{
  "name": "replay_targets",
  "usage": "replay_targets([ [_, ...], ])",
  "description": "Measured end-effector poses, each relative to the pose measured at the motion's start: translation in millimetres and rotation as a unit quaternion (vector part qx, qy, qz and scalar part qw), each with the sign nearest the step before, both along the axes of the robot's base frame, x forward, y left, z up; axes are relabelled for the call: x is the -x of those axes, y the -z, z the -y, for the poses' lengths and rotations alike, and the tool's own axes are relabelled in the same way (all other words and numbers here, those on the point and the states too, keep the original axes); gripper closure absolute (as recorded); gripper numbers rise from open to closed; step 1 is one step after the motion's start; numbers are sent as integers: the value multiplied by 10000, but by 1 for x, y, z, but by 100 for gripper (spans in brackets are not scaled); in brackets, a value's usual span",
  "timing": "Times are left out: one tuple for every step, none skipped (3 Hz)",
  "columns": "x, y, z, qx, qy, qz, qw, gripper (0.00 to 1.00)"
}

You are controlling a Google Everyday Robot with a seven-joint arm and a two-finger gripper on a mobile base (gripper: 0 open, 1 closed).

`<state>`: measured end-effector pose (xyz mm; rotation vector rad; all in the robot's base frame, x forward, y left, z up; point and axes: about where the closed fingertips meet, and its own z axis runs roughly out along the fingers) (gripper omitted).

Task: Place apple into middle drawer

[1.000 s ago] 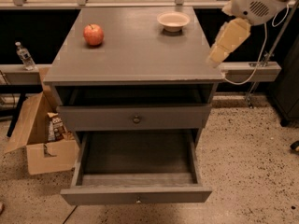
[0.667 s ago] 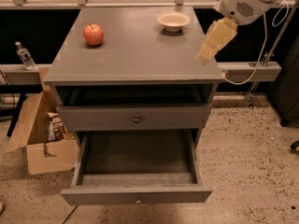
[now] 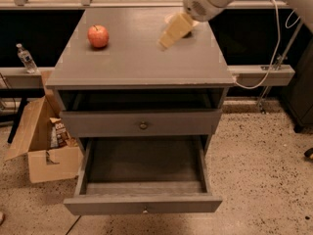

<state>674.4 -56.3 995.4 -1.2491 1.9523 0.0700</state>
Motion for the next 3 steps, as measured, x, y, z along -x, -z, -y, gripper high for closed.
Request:
replay_targets([
  [-39, 4, -31, -718, 149, 217, 9971, 0],
  [-48, -1, -34, -851, 195, 369, 9955, 0],
  [-48, -1, -34, -853, 195, 369, 9955, 0],
])
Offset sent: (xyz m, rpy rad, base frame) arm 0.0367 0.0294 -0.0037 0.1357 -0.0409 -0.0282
